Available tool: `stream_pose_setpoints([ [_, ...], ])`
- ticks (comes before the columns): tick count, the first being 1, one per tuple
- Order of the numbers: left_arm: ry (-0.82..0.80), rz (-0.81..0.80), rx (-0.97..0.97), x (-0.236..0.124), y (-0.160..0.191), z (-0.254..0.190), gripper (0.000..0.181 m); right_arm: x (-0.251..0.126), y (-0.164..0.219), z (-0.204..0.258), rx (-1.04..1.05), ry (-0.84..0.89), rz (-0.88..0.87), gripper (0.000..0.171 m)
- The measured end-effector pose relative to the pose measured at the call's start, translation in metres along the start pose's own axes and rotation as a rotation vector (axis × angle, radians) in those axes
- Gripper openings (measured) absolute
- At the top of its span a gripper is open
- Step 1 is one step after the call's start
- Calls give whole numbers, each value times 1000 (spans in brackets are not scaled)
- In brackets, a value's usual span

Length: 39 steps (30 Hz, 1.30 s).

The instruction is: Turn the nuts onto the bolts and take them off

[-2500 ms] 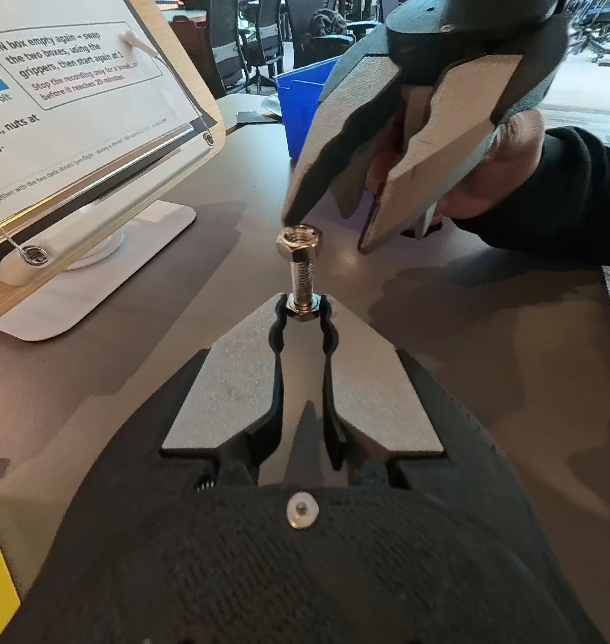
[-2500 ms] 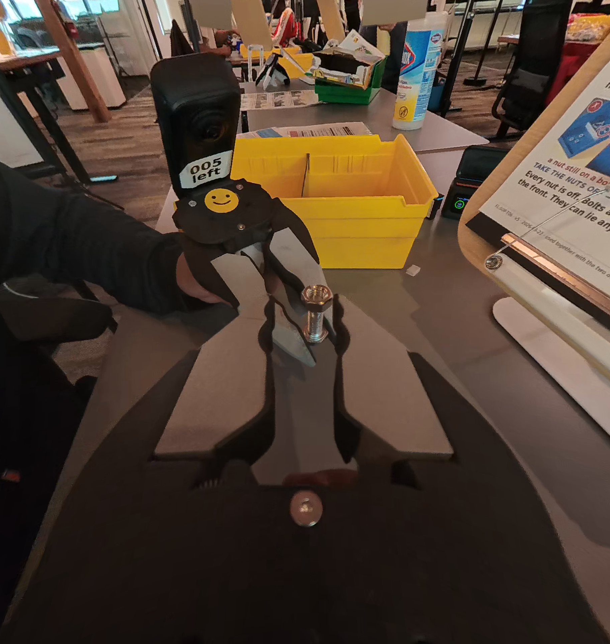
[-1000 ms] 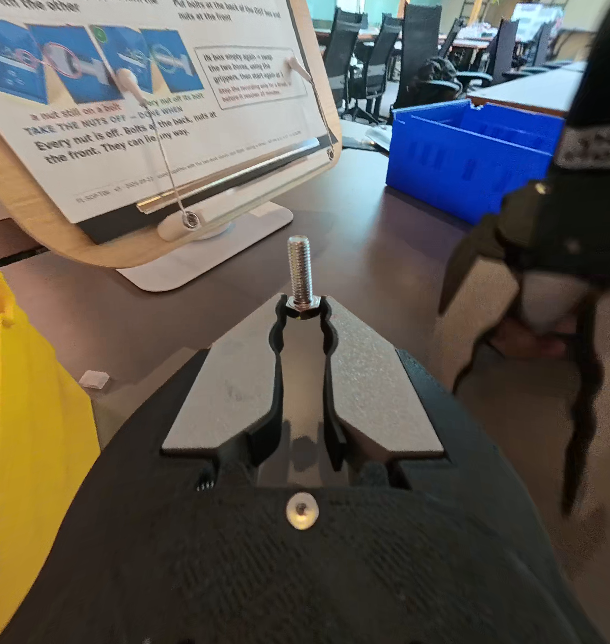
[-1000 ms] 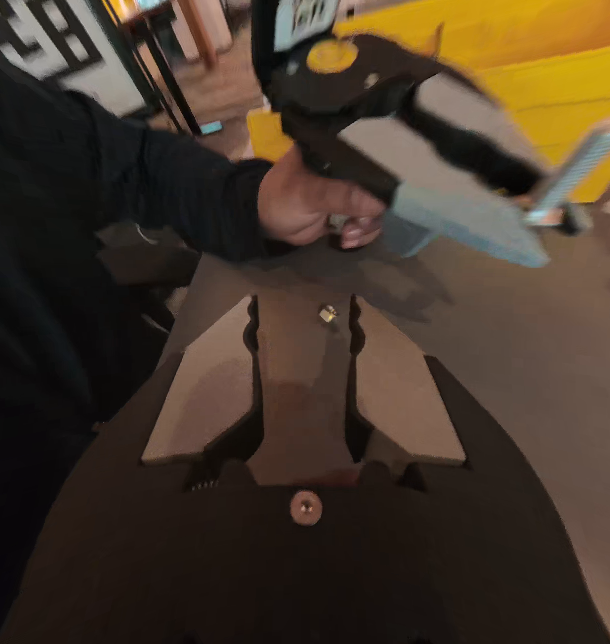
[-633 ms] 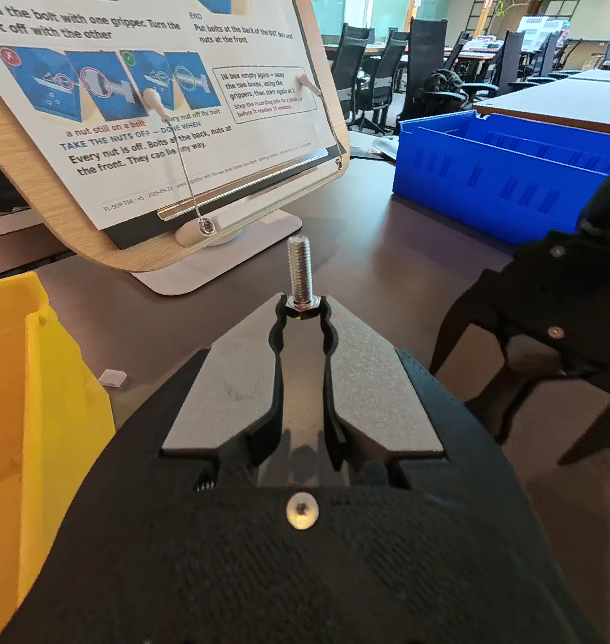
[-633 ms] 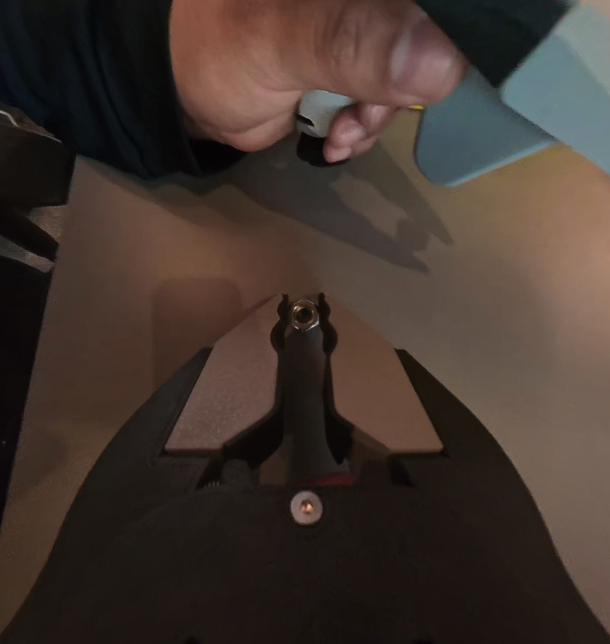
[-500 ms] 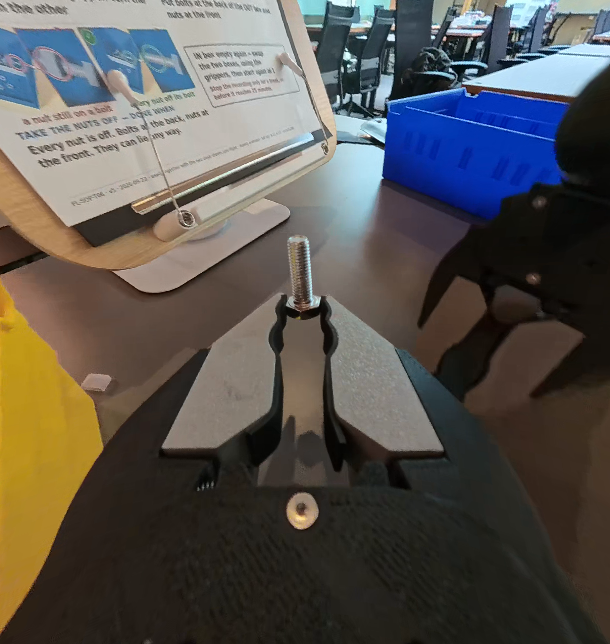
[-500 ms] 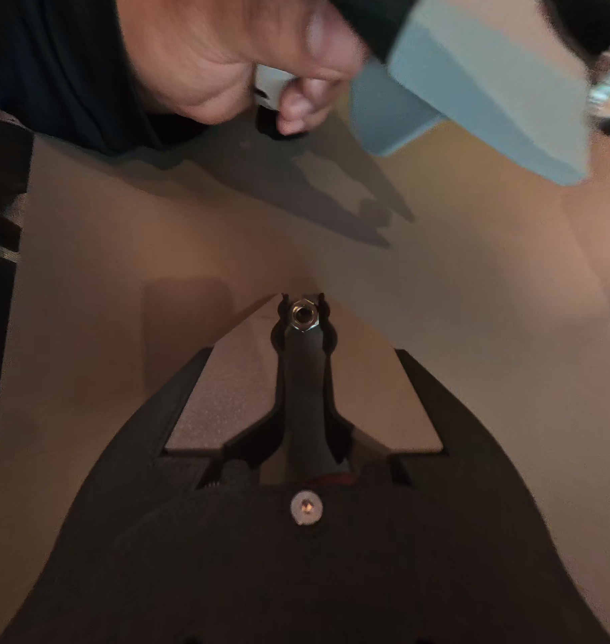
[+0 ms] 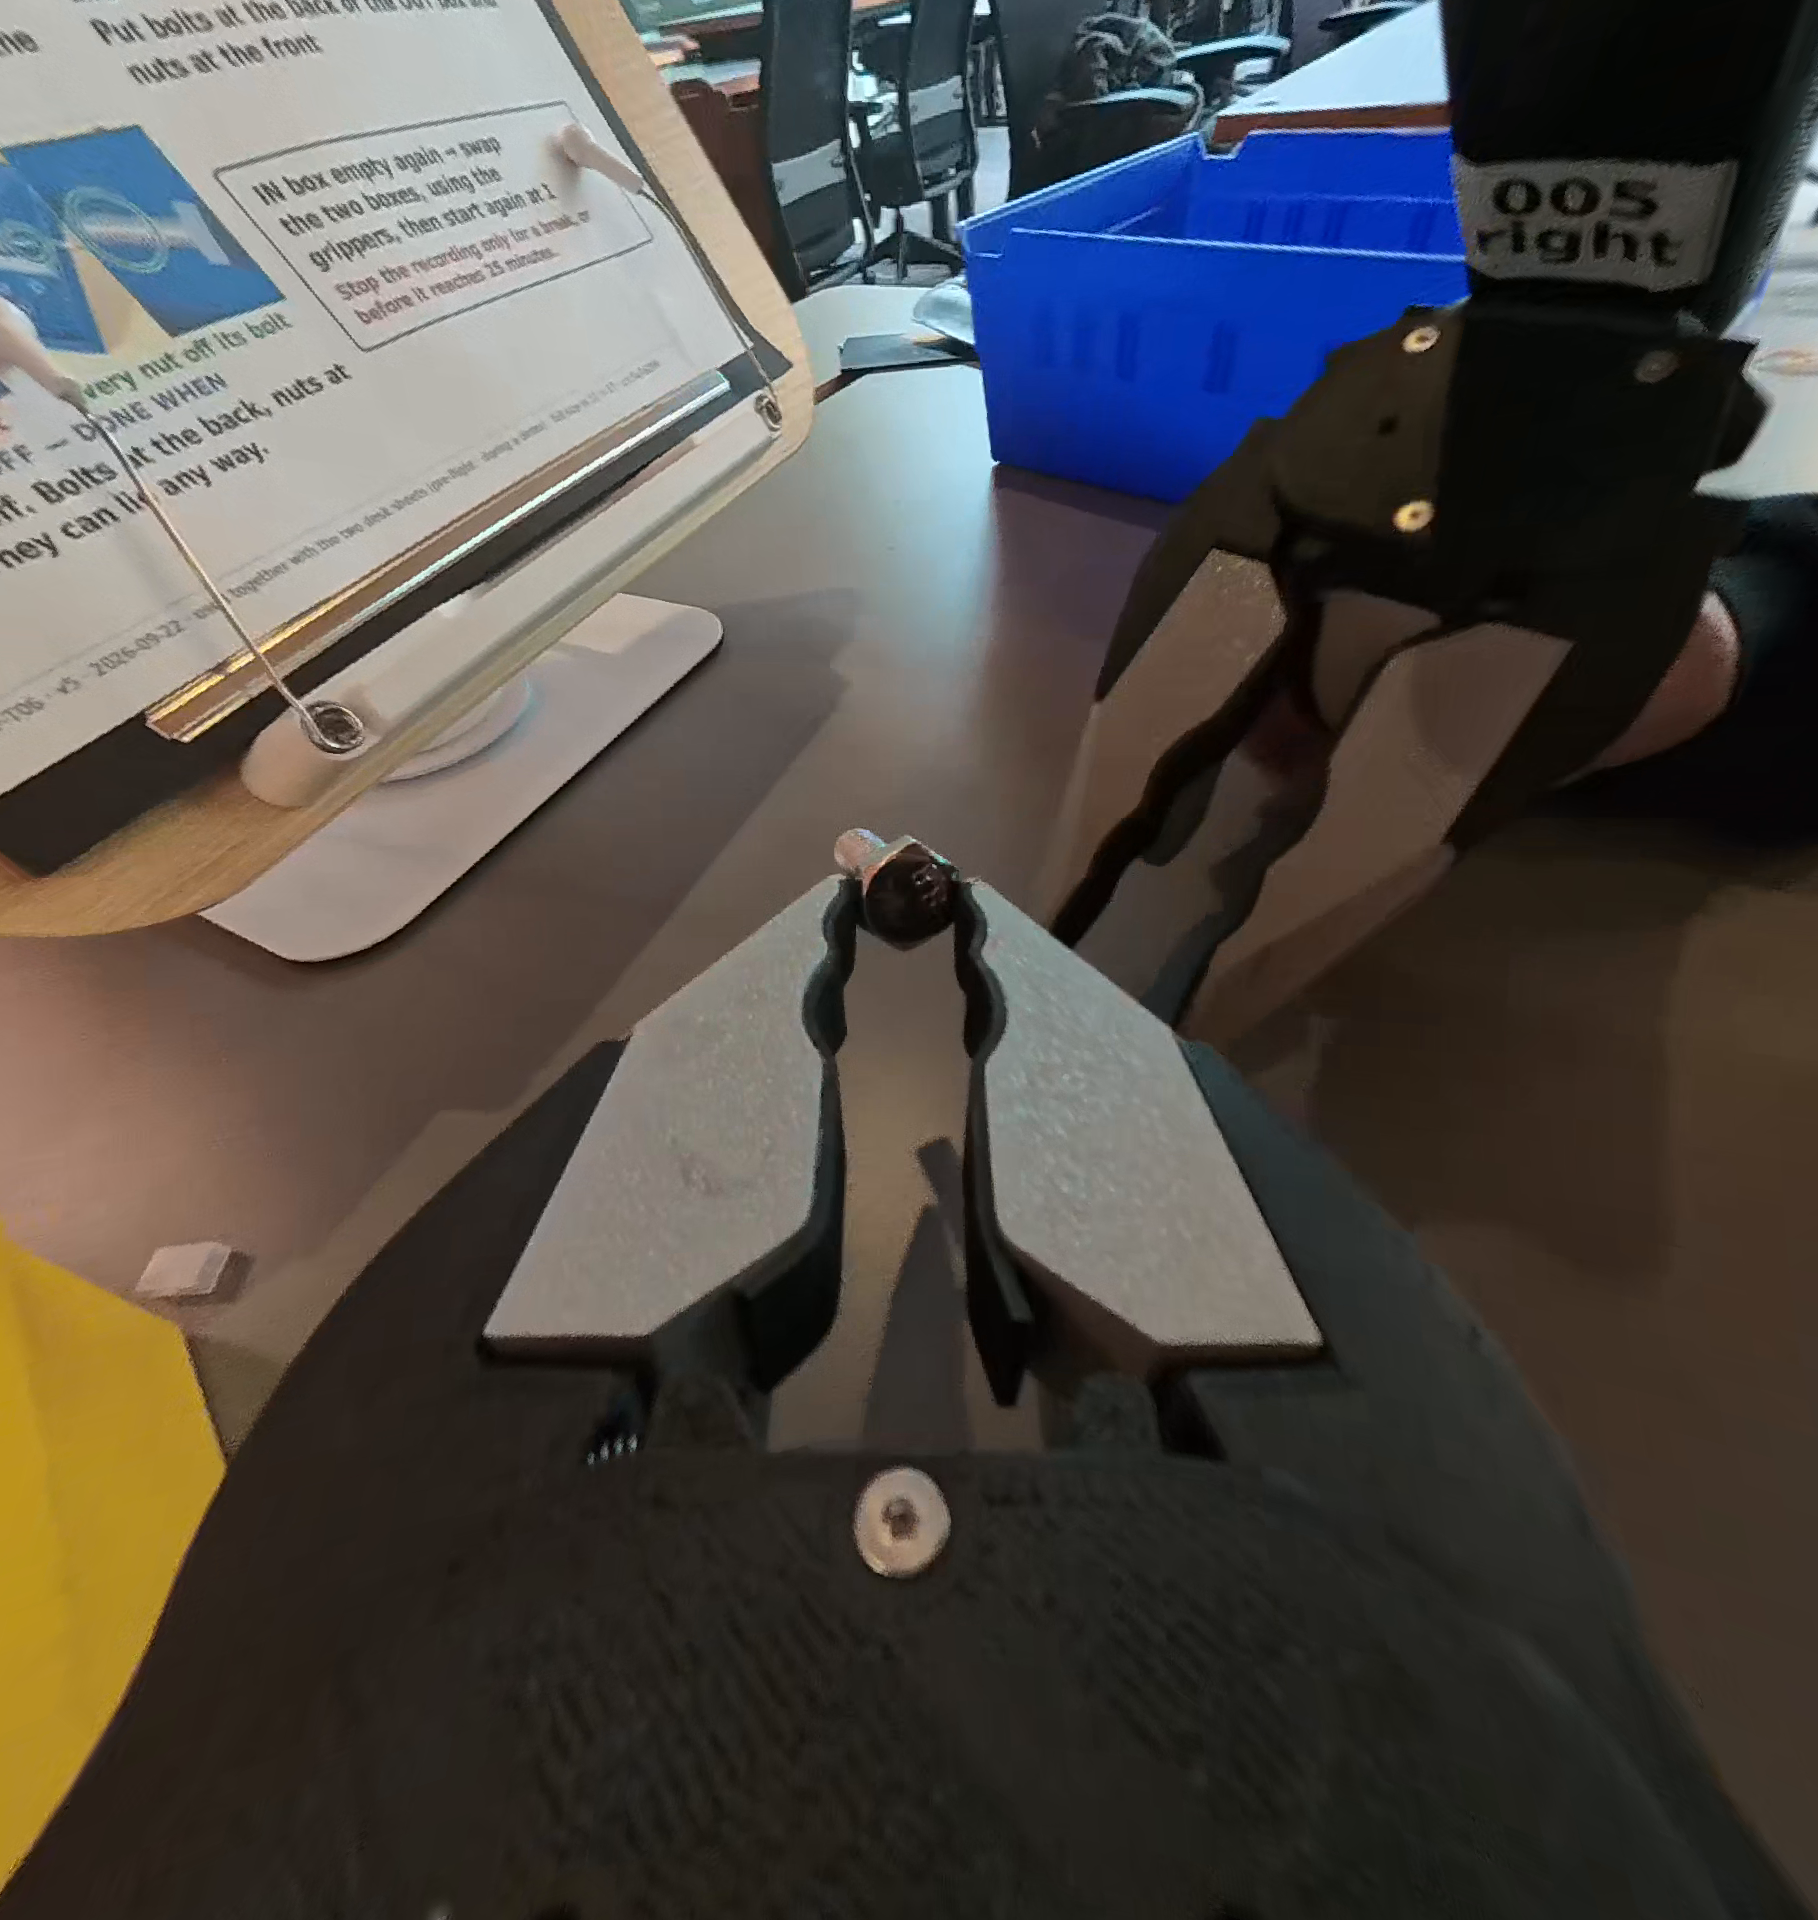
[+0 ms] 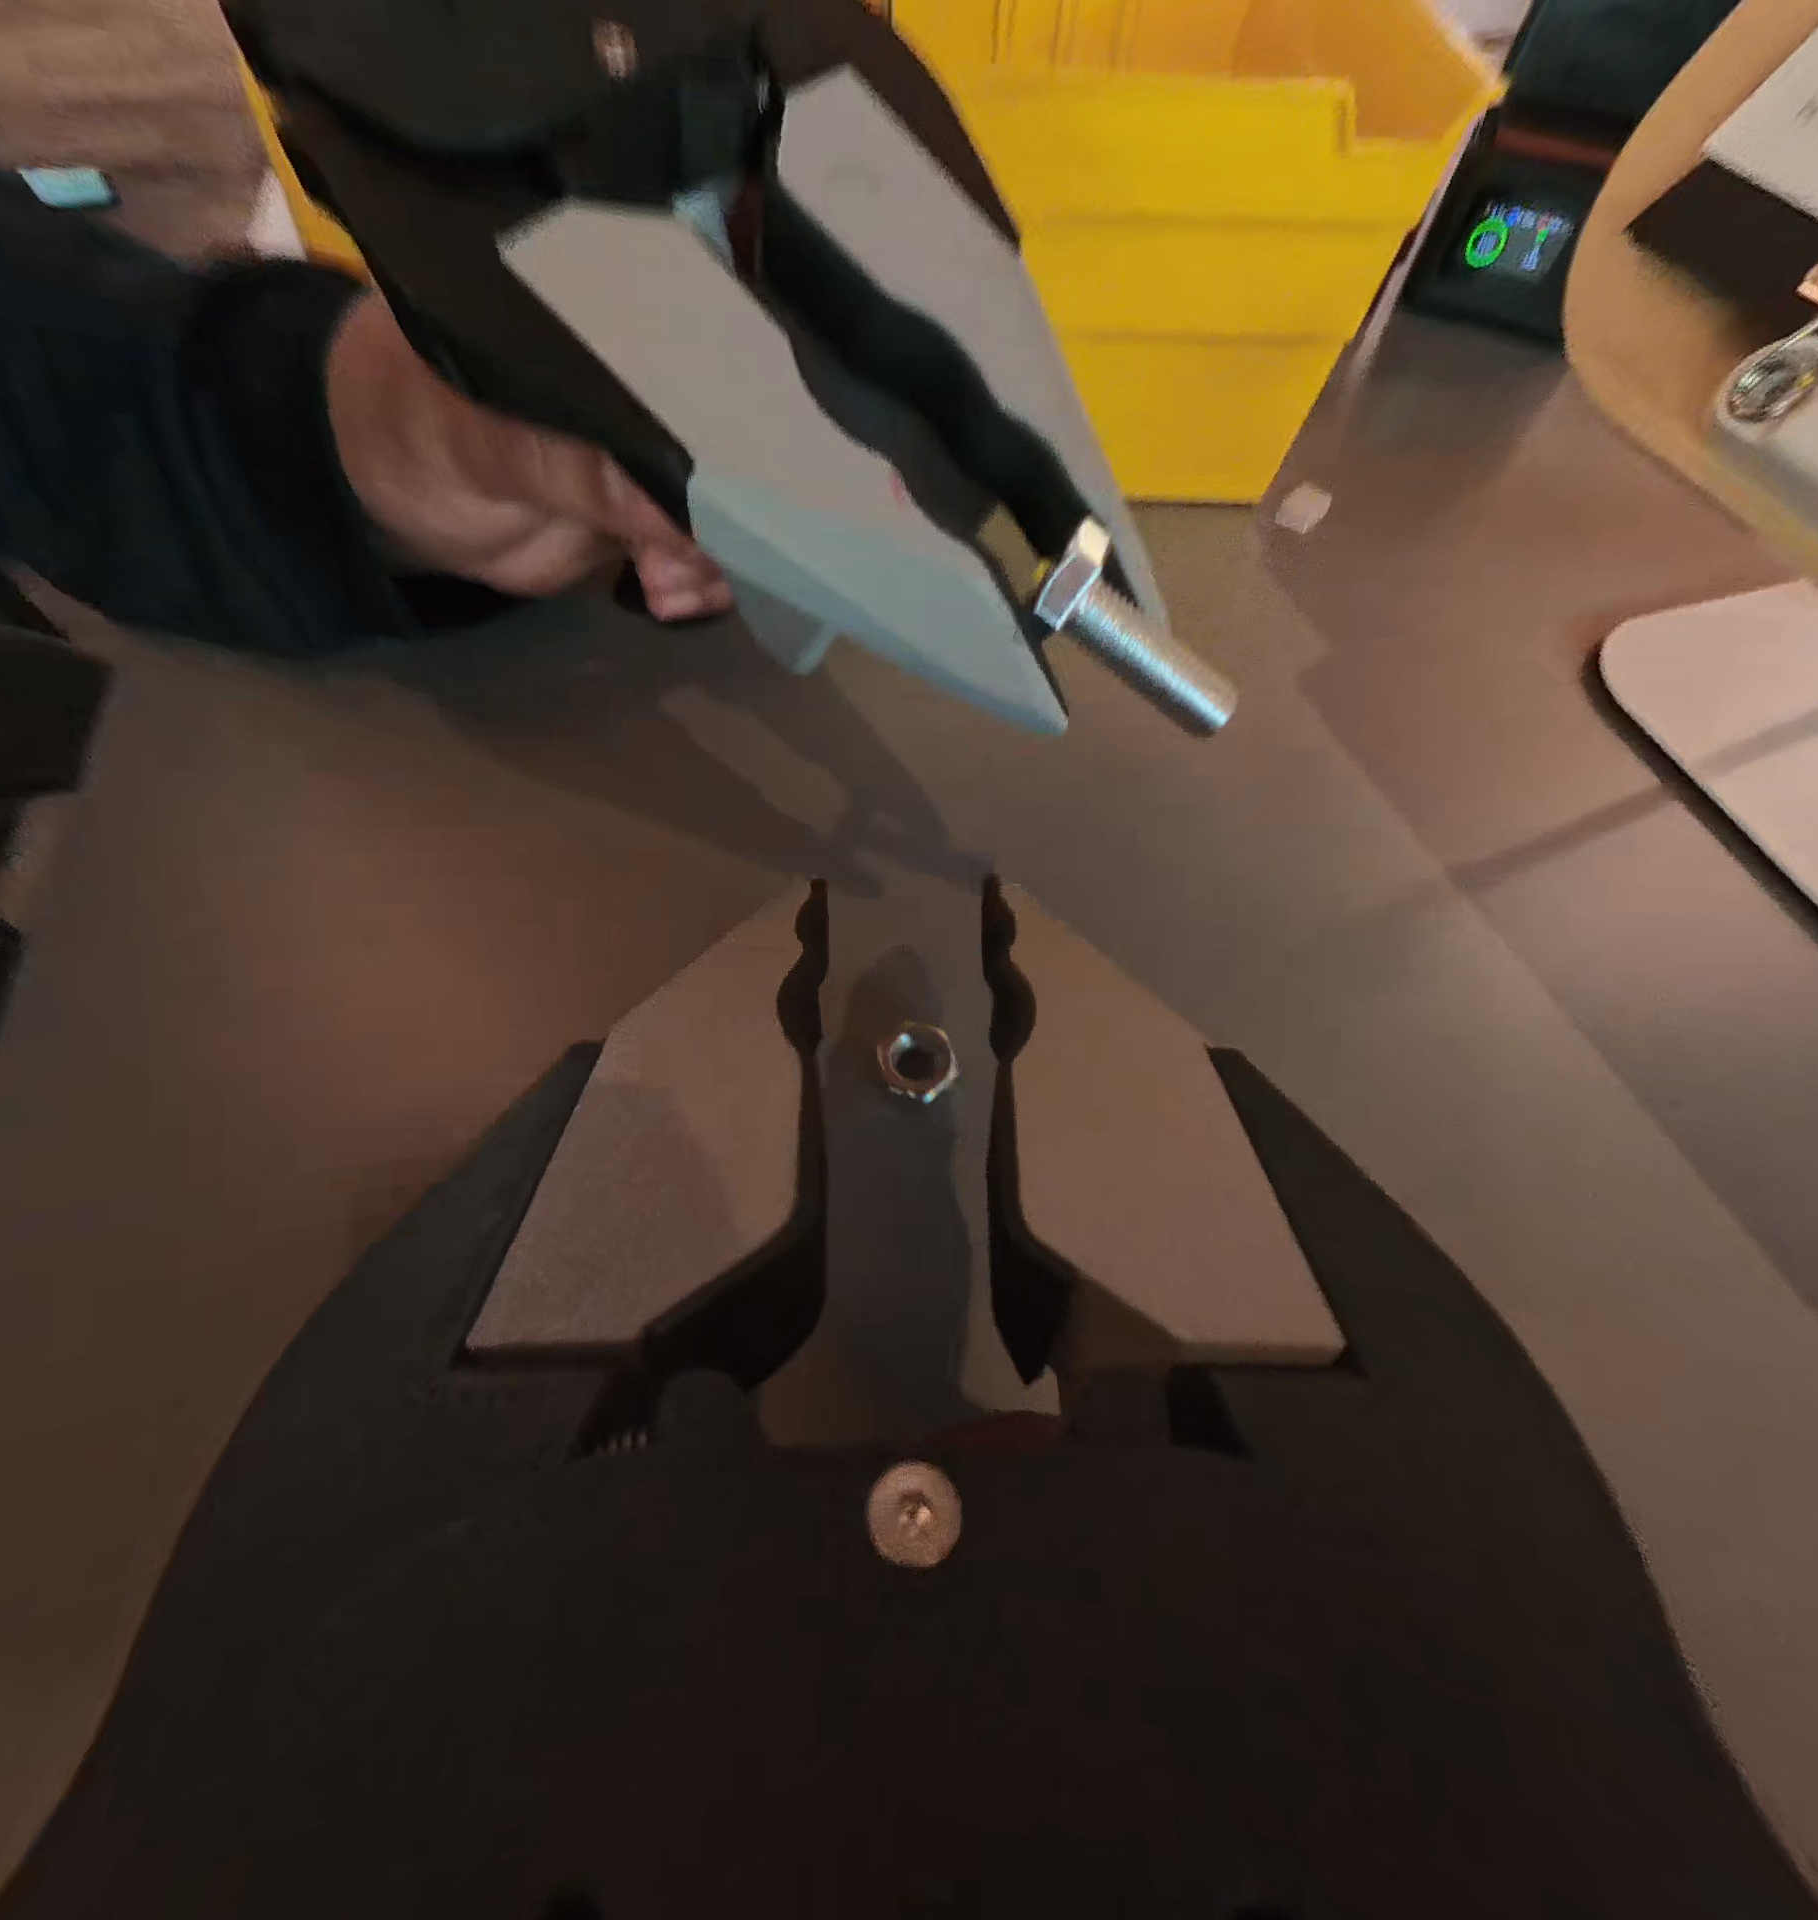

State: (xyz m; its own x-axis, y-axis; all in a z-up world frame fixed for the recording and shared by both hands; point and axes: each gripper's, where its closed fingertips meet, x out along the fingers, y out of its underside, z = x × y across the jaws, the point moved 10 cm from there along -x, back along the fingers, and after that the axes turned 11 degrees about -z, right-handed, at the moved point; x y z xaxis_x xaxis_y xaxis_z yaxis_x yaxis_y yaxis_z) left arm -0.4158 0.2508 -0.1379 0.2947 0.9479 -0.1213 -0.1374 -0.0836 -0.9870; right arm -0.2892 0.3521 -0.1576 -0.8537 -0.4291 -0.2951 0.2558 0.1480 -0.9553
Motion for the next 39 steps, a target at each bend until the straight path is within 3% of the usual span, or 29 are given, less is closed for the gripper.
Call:
stream_pose_setpoints([
  [4, -54, 13, 3, -2, 0, 4, 16, -14, -7, -3, 157, -34, -209, 33],
  [7, -54, -7, -59, -5, 1, 12, 16, -25, -7, -11, 232, -17, -324, 26],
  [16, 18, -53, -178, -5, 0, 14, 16, -32, 0, -14, 485, -74, -406, 27],
  [22, 40, -116, -90, -7, -7, 5, 16, -22, 4, -18, 617, -177, -383, 30],
  [27, 25, -95, -65, -3, -3, 4, 16, -27, 3, -19, 611, -191, -428, 28],
  [31, -40, -138, -17, -5, -8, 2, 16, -38, -2, -19, 524, -103, -503, 21],
  [34, -64, -214, 35, -8, -16, -3, 16, -37, -3, -21, 515, -82, -501, 30],
  [39, 10, -351, 47, -12, -26, -14, 15, -20, -6, -15, 514, -204, -427, 40],
])
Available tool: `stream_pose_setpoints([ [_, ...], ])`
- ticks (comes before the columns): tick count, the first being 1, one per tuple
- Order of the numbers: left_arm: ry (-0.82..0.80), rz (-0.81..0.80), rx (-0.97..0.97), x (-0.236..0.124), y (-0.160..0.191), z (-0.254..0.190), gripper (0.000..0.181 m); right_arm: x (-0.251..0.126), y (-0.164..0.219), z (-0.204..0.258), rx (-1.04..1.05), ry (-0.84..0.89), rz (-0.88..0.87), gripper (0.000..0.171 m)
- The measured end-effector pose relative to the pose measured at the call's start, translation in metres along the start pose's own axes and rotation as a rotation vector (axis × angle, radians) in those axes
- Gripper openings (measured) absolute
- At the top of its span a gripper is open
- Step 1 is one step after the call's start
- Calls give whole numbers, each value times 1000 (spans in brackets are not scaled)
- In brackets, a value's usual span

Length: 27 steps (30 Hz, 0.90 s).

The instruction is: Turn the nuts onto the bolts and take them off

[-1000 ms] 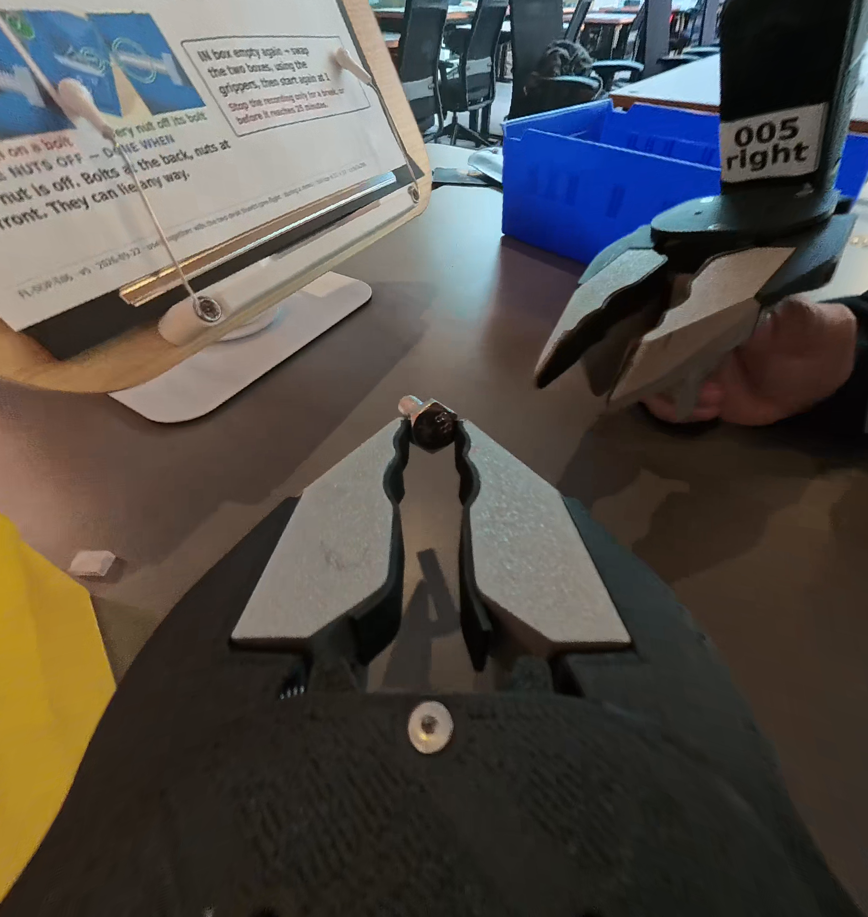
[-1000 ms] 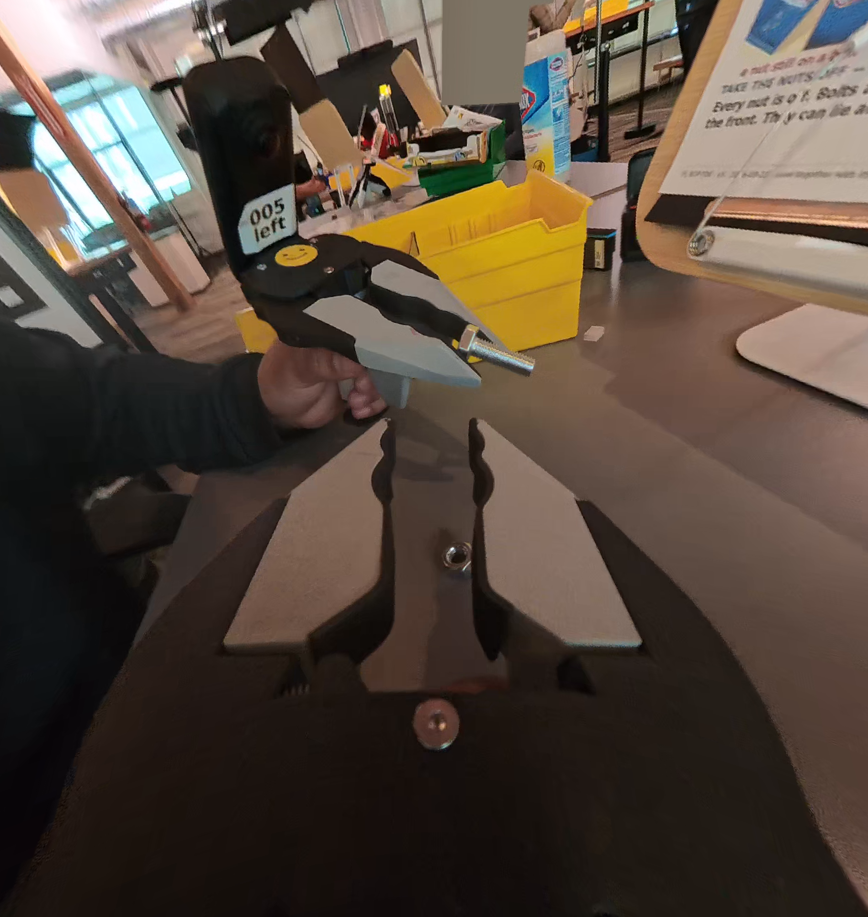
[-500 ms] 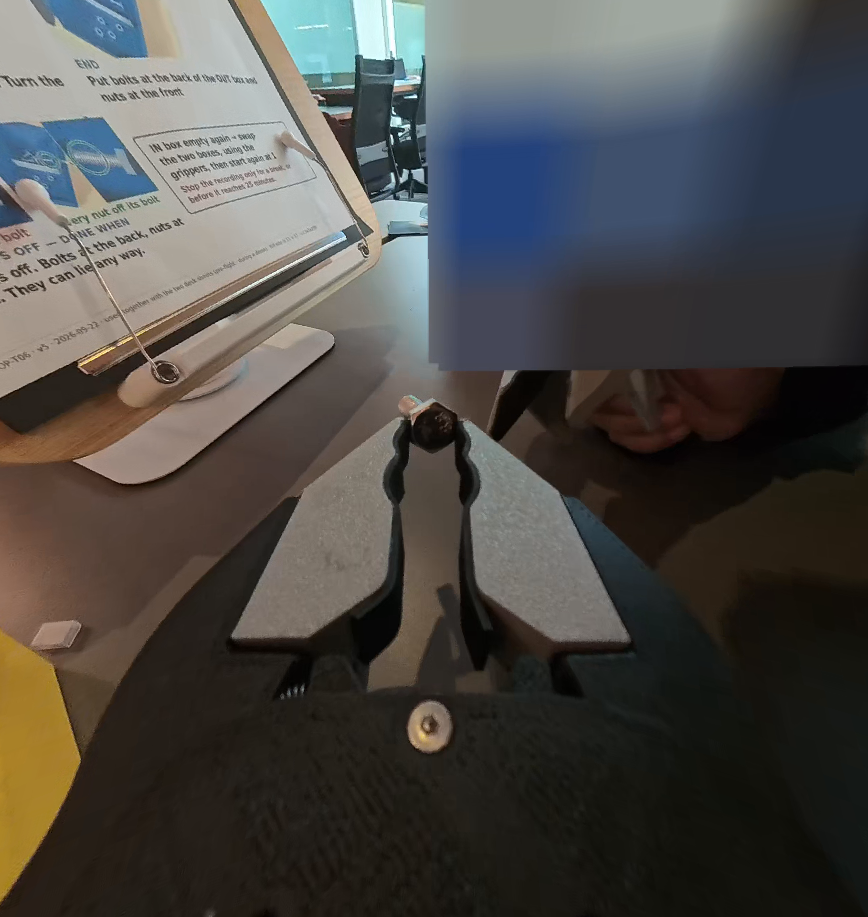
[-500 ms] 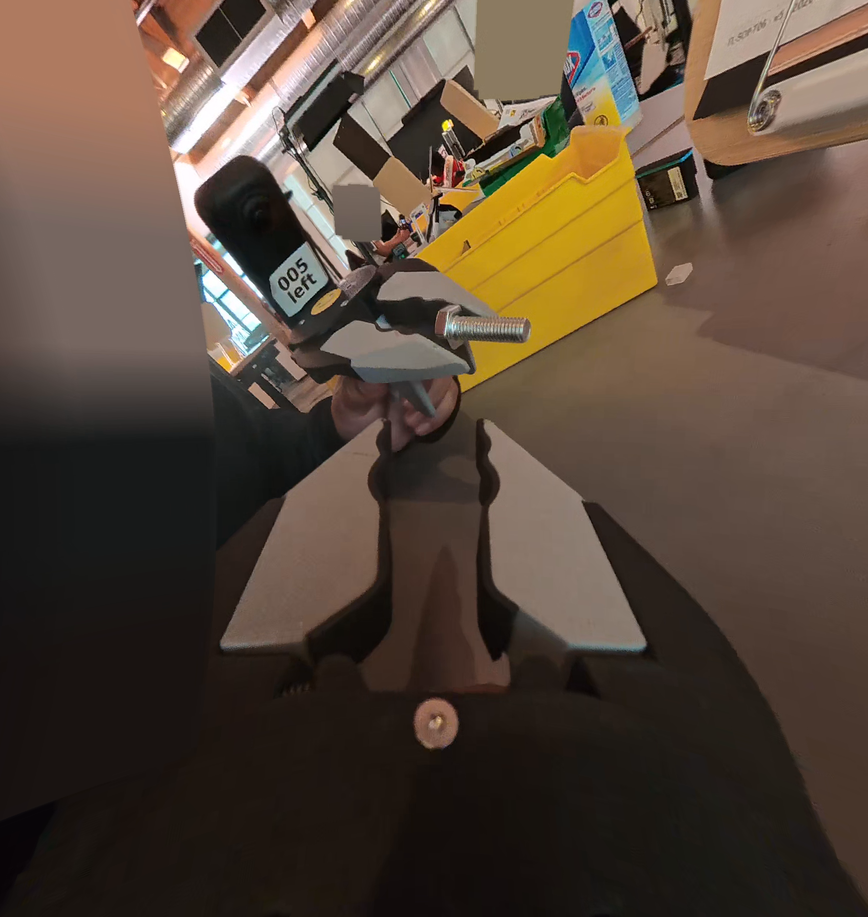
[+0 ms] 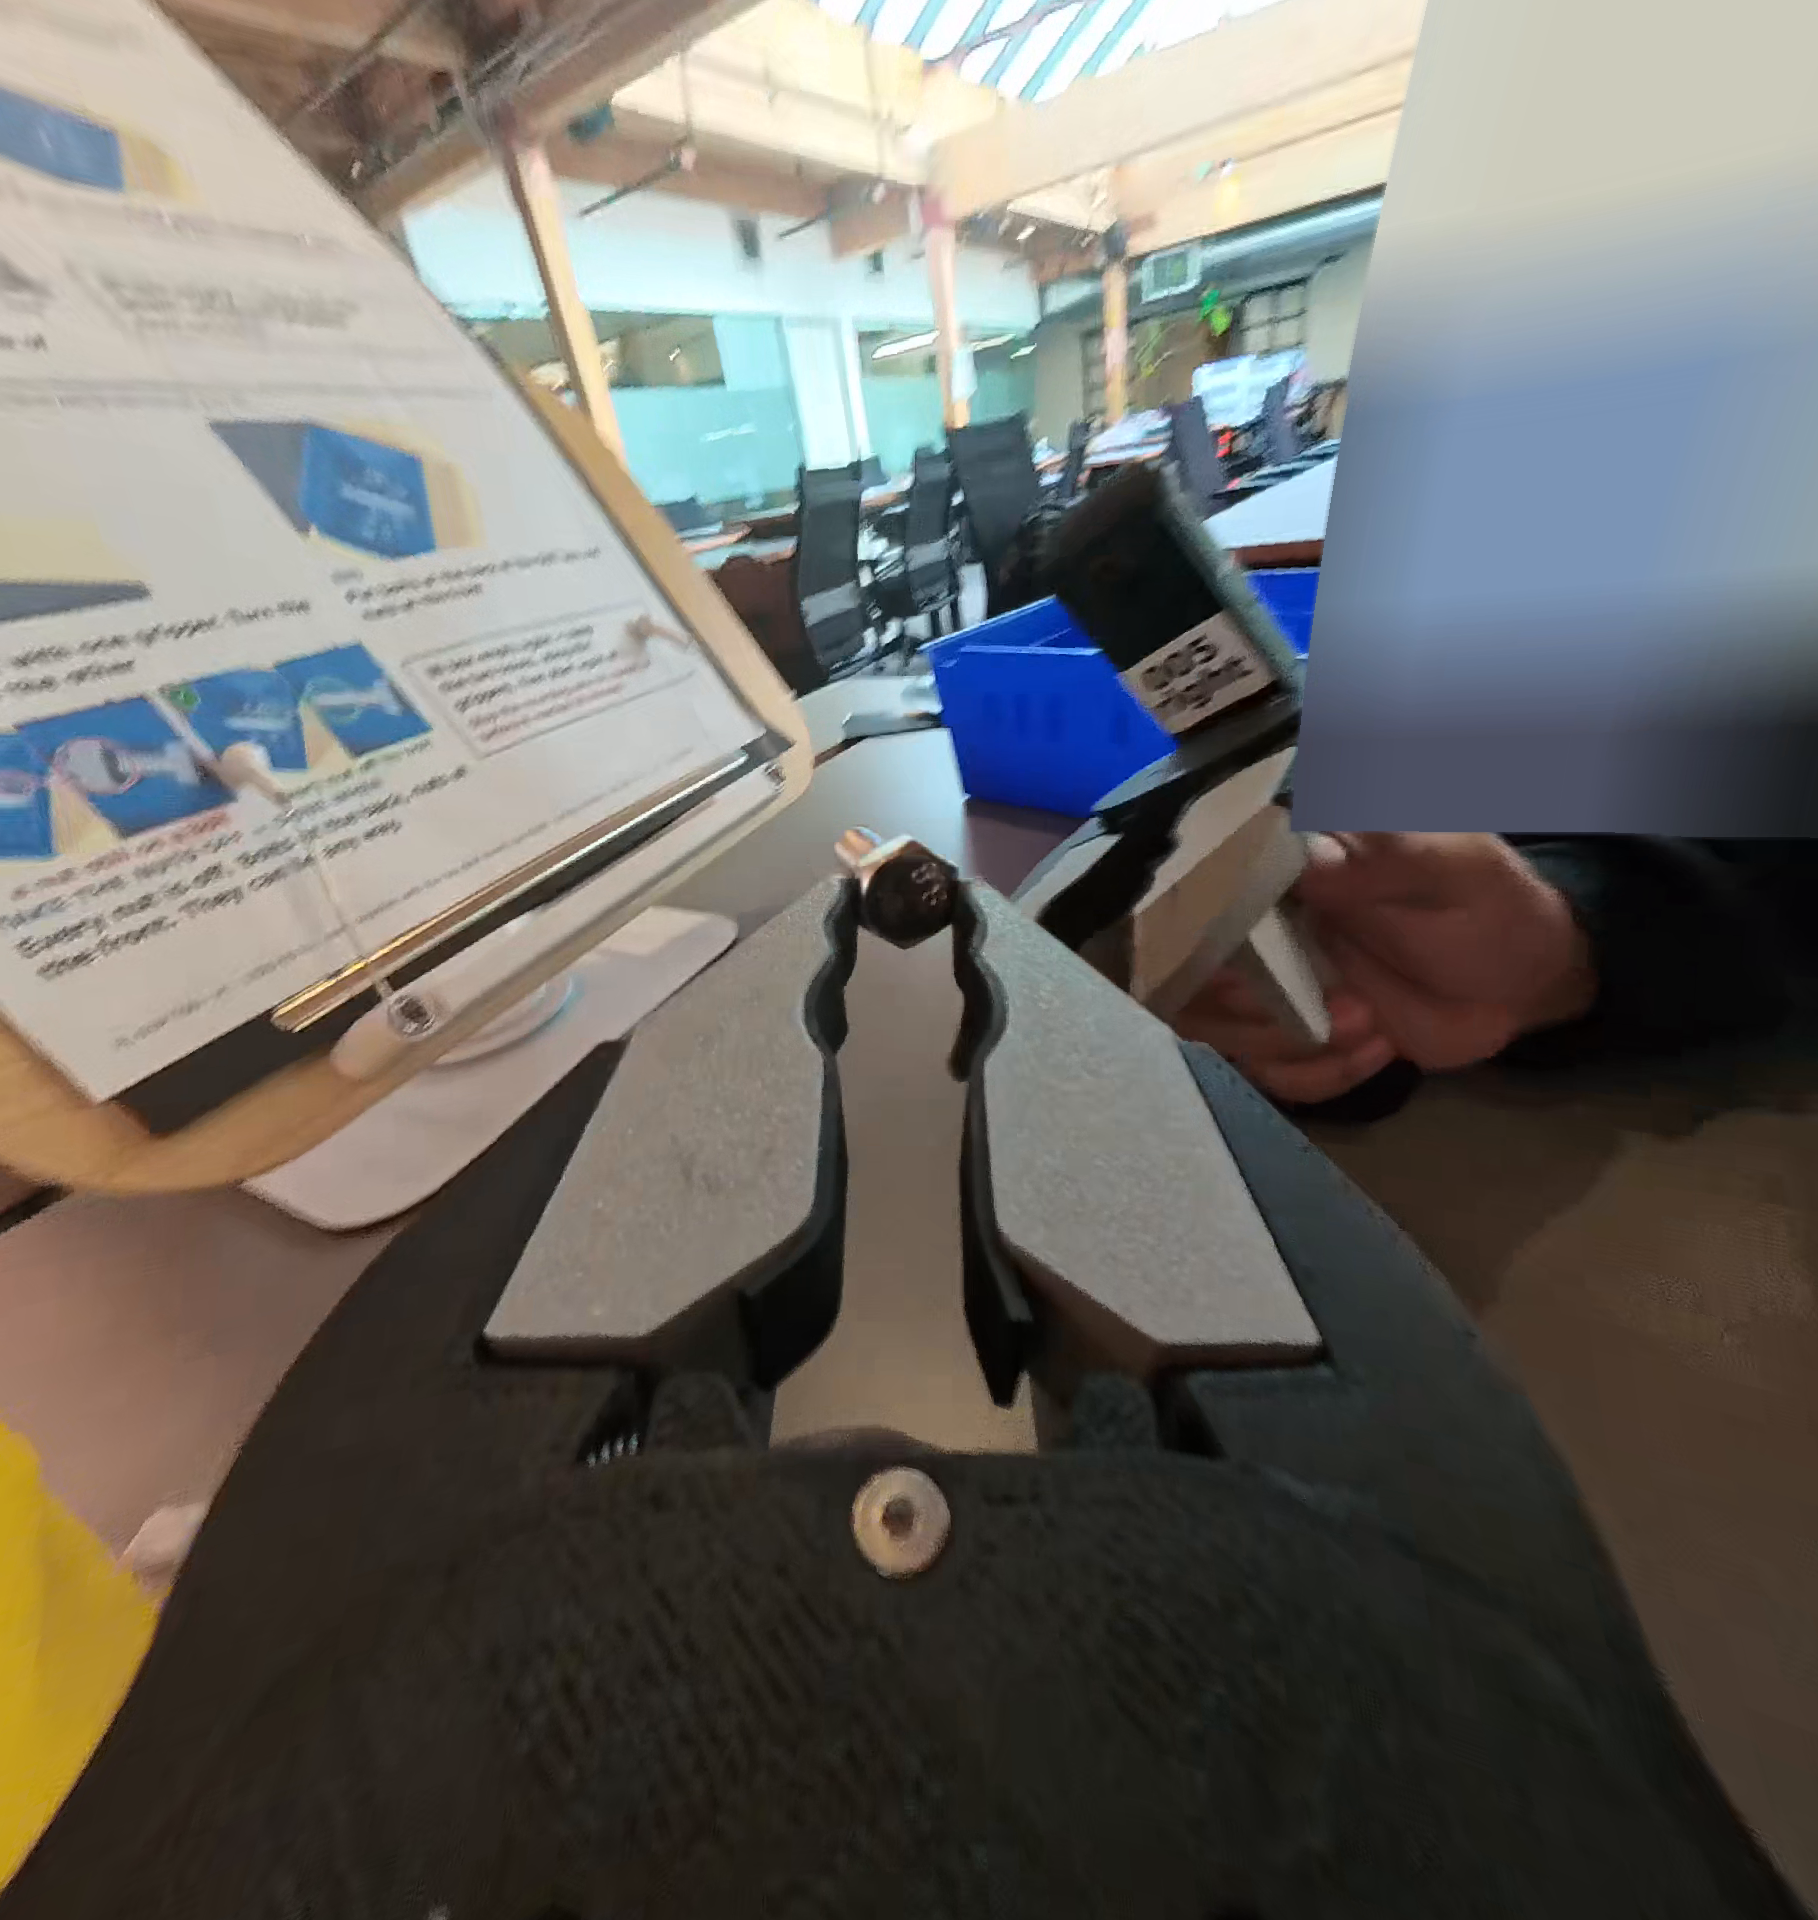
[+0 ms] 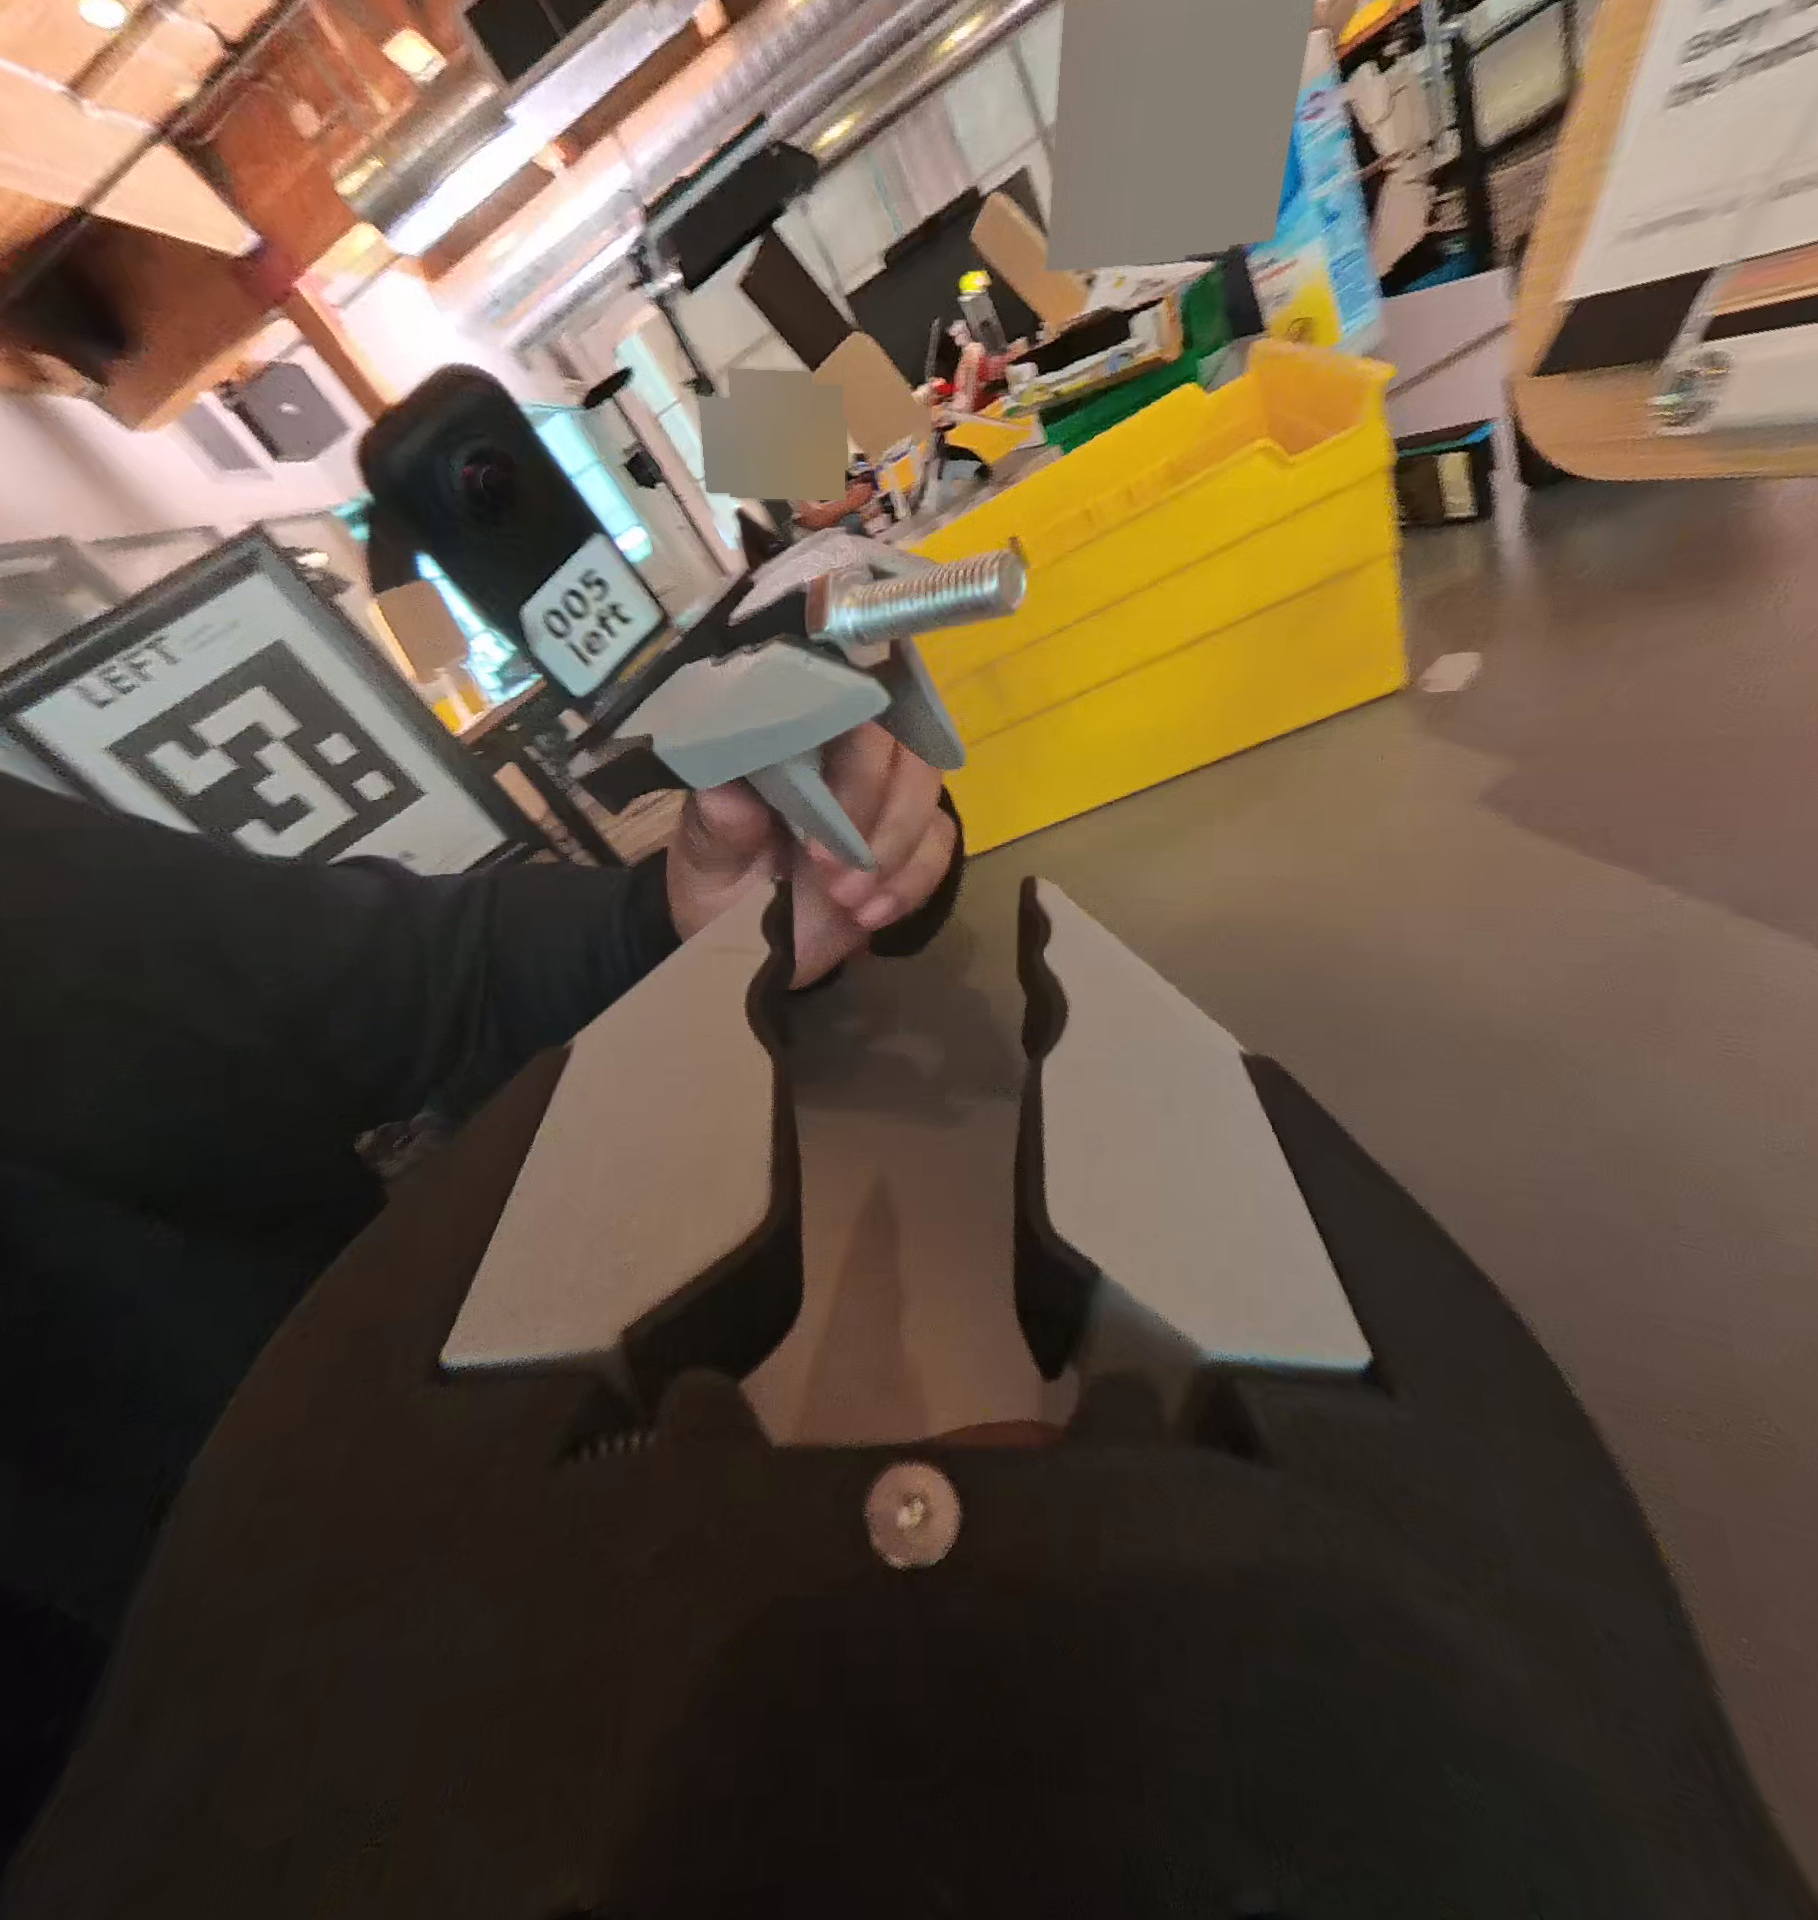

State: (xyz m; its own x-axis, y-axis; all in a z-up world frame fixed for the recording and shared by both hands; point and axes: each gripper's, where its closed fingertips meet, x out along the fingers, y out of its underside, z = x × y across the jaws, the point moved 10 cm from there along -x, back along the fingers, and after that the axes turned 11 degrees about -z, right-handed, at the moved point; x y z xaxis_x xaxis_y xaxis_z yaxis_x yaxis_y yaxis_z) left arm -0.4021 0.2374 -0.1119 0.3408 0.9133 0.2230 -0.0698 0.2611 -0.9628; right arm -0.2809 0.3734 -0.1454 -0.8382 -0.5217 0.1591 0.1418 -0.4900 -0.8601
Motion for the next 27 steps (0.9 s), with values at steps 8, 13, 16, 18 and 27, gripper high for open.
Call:
stream_pose_setpoints([
  [8, 129, -78, 82, -5, -9, -16, 15, 12, -15, 21, 91, -247, -143, 38],
  [13, 144, -82, 137, -6, -9, -20, 15, 12, -20, 21, 81, -250, -160, 32],
  [16, 141, -59, 188, -6, -7, -21, 15, 12, -19, 17, 101, -229, -159, 28],
  [18, 145, -41, 224, -6, -6, -23, 16, 10, -20, 13, 136, -228, -172, 26],
  [27, 96, 246, 53, -2, 13, -1, 39, 12, -28, -7, -161, 73, 101, 5],
])
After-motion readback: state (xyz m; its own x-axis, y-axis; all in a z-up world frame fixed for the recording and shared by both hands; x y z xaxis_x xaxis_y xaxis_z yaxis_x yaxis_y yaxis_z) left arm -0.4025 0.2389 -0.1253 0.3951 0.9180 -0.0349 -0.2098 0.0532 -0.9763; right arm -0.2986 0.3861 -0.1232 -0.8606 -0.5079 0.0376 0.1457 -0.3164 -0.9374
